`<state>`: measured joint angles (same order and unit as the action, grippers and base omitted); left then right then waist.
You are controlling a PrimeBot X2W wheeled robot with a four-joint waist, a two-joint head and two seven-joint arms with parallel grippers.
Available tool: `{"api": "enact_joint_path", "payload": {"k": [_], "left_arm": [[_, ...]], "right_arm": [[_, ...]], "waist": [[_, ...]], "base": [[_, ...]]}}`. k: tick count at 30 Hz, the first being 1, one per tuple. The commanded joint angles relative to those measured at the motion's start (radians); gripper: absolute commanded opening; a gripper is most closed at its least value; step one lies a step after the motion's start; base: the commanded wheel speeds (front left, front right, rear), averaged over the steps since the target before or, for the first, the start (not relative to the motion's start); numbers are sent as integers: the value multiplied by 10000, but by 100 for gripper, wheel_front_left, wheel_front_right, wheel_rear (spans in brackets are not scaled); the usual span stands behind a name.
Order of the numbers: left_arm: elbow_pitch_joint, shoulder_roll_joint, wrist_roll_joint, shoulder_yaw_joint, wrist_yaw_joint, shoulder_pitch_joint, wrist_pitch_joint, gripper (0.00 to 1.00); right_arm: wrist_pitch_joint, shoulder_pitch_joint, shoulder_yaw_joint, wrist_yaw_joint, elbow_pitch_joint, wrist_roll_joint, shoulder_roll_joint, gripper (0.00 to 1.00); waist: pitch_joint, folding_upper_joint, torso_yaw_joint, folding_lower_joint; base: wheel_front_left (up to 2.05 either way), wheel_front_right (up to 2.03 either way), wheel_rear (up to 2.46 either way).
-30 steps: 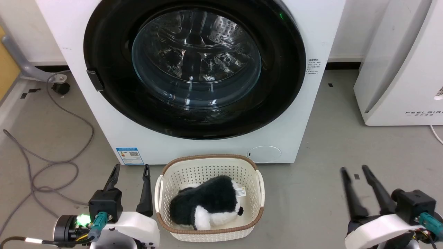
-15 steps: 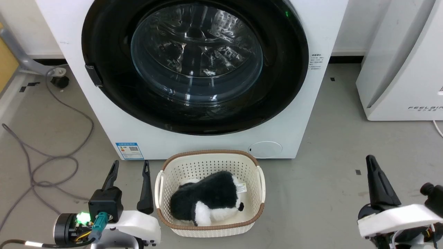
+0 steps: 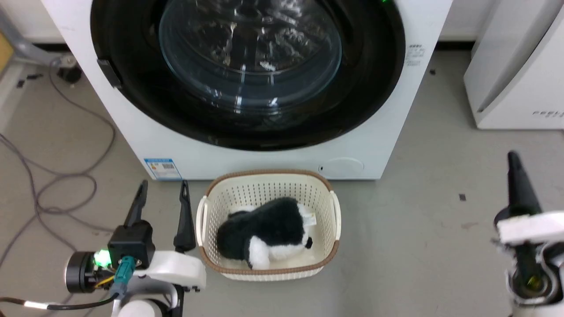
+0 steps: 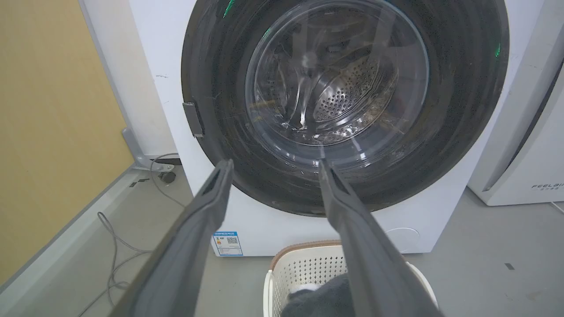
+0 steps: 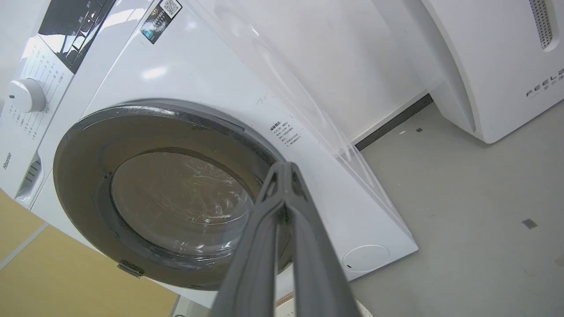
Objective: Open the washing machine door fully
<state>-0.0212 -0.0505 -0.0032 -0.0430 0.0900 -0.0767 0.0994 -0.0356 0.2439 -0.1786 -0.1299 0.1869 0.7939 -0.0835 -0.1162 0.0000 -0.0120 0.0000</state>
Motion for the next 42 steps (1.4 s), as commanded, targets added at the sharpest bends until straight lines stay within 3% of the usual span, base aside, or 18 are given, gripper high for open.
{"api": "enact_joint_path", "payload": {"k": [1, 11, 22, 31, 42], "left_arm": [[-90, -29, -10, -12, 91, -242, 102, 100], [-292, -27, -22, -142, 292, -851, 311, 100], [-539, -83, -1, -186, 513, -1395, 540, 100], [-591, -62, -72, -373, 703, -1731, 729, 100], [-638, -18, -252, -501, 955, -2002, 958, 100]], "right_arm": [[27, 464, -129, -4, 219, 449, -151, 0], [22, 2740, -386, -5, 1385, 1726, -816, 0], [26, 5393, 89, -5, 2703, 2509, -1445, 0], [147, 7343, 551, -6, 3736, 3222, -1575, 0], [1116, 8689, 1257, -6, 4528, 4189, -1598, 0]], "waist": [[-255, 0, -36, 0], [-1304, 0, -224, 0], [-2317, 0, -484, 0], [-2924, 0, -704, 0], [-3339, 0, -984, 0]], "base": [[0, 0, 0], [0, 0, 0], [0, 0, 0], [0, 0, 0], [0, 0, 0]]}}
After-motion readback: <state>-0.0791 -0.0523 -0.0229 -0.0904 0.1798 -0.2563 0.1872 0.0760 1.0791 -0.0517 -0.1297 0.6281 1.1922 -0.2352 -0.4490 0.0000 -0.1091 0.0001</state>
